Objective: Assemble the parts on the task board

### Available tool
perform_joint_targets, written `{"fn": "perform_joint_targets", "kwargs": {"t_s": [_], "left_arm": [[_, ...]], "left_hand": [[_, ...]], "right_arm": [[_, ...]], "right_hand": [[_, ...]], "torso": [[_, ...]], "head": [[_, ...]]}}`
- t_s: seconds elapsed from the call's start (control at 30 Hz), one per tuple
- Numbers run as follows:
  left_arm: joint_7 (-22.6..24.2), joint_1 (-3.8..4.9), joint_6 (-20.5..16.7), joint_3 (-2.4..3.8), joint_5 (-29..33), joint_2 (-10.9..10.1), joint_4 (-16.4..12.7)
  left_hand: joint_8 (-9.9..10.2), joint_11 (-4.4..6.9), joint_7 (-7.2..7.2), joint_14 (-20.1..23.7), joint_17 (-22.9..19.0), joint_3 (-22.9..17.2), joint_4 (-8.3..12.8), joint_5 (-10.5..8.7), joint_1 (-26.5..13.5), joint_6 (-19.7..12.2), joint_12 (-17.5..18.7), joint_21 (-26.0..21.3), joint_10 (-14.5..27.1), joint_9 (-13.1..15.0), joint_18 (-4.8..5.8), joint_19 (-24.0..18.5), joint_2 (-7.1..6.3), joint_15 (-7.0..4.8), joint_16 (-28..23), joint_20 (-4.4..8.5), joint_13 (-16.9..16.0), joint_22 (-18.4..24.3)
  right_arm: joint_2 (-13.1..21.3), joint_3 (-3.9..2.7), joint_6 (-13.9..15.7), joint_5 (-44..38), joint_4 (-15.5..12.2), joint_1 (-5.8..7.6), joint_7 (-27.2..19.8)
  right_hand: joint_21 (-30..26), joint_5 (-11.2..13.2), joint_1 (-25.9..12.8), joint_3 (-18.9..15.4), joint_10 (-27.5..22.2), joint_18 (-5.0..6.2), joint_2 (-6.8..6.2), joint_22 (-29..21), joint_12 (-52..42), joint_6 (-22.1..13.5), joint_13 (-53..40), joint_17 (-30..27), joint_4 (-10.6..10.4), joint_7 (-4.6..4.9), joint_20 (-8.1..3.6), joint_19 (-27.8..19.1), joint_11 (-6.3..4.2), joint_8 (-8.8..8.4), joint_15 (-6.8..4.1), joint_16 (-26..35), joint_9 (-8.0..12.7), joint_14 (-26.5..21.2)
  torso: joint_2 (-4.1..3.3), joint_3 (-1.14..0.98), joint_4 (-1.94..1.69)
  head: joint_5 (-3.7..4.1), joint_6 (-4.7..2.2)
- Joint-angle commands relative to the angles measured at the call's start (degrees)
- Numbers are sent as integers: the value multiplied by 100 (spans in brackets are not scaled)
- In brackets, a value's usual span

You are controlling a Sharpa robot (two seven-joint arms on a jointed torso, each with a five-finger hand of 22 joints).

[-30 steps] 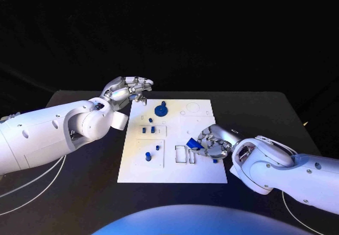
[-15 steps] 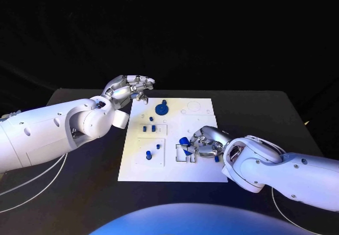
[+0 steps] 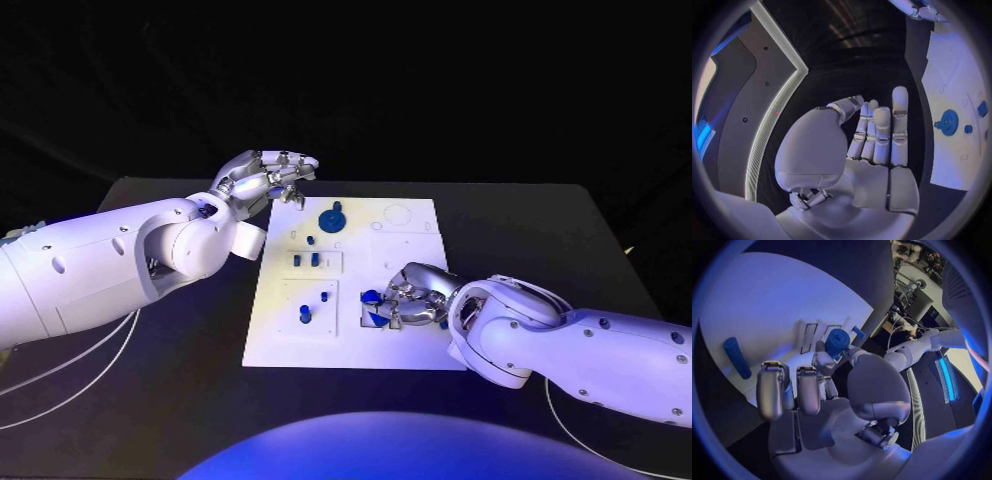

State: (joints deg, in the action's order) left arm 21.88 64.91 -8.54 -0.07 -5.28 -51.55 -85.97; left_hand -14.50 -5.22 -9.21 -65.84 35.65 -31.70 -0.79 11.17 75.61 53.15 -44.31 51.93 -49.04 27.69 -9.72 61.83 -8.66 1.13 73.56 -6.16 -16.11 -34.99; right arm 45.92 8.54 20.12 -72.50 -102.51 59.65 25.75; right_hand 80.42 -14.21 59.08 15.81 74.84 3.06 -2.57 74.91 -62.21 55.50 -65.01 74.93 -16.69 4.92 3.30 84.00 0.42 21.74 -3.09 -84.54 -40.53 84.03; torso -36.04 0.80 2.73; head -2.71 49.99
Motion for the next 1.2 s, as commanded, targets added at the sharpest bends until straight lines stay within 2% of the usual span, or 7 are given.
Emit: {"fn": "perform_joint_targets", "kwargs": {"t_s": [0.03, 0.27, 0.4, 0.7, 0.97, 1.03, 1.2], "left_arm": [[25, 1, 83, 4, -20, 7, -16], [24, 1, 87, 4, -20, 10, -14], [24, 1, 87, 4, -20, 11, -9], [22, 1, 90, 4, -20, 6, 3], [17, 1, 97, 4, -19, -11, 10], [12, 1, 100, 4, -19, -15, 8], [-1, 1, 105, 4, -18, -24, 4]], "left_hand": [[9, -1, 15, 34, 6, -1, -25, 18, -44, -33, 23, -27, 20, 6, -83, -15, 4, 11, 33, -41, 5, -8], [9, -1, 15, 34, 6, -1, -25, 18, -44, -33, 23, -27, 20, 6, -83, -15, 4, 11, 33, -41, 5, -8], [9, -1, 15, 34, 6, -1, -25, 18, -44, -33, 23, -27, 20, 6, -83, -15, 4, 11, 33, -41, 5, -8], [9, -1, 15, 34, 6, -1, -25, 18, -44, -33, 23, -27, 20, 6, -83, -15, 4, 11, 33, -41, 5, -8], [10, -2, 15, 35, 17, 0, -32, 17, -50, -39, 21, -28, 25, 21, -83, -17, 7, 12, 40, -42, 7, -10], [10, -2, 15, 35, 17, 0, -32, 17, -50, -39, 21, -28, 25, 21, -83, -17, 7, 12, 40, -42, 7, -10], [10, -4, 14, 45, 1, 4, -36, 16, -57, -40, 22, -29, 29, 27, -83, -18, 4, 13, 37, -43, 8, -10]], "right_arm": [[-21, 0, -241, 12, 19, -11, 87], [-74, 1, -258, -83, 109, -18, 167], [-120, 1, -235, -166, 150, -21, 181], [-154, 2, -215, -322, 139, -25, 147], [-59, 2, -181, -470, 40, -33, 101], [-21, 2, -180, -488, 12, -34, 30], [59, 2, -167, -505, -60, -40, -114]], "right_hand": [[-1, -20, -39, -30, 53, -66, -9, 1011, -20, -3, -5, 118, -9, -27, -39, 119, -3, -23, -29, -11, -2, 339], [-11, -35, -101, -68, 71, -63, 15, 1009, -34, 10, -29, 112, -15, -34, -43, 115, -10, -8, -35, -8, -16, 337], [-16, 3, -492, -305, 88, -64, 84, 1017, -22, 14, -68, 115, -22, -46, -55, 116, -24, 22, -44, -7, -62, 338], [-76, 612, -1275, -946, 105, -53, 174, 1012, 57, 9, -118, 63, -25, -60, -63, 100, -31, 83, -54, 21, -150, 329], [-82, 608, -1268, -1039, 90, -53, 153, 1014, 101, 0, -101, 79, -12, -58, -62, 101, -30, 86, -52, 16, -158, 332], [-86, 404, -1062, -1072, 104, -53, 160, 1018, 106, -4, -124, 79, -4, -60, -62, 102, -31, 92, -54, 17, -169, 333], [-83, 304, -583, -1100, 134, -55, 131, 1031, 98, -5, -172, 97, 14, -68, -66, 111, -36, 101, -59, 11, -183, 337]], "torso": [[5, 0, 5], [5, -2, 2], [6, -3, 3], [4, 1, 5], [4, 0, 0], [6, 0, 3], [1, -1, 8]], "head": [[-6, 1], [-7, 1], [-2, 1], [0, -1], [-9, -3], [-17, -4], [-36, 1]]}}
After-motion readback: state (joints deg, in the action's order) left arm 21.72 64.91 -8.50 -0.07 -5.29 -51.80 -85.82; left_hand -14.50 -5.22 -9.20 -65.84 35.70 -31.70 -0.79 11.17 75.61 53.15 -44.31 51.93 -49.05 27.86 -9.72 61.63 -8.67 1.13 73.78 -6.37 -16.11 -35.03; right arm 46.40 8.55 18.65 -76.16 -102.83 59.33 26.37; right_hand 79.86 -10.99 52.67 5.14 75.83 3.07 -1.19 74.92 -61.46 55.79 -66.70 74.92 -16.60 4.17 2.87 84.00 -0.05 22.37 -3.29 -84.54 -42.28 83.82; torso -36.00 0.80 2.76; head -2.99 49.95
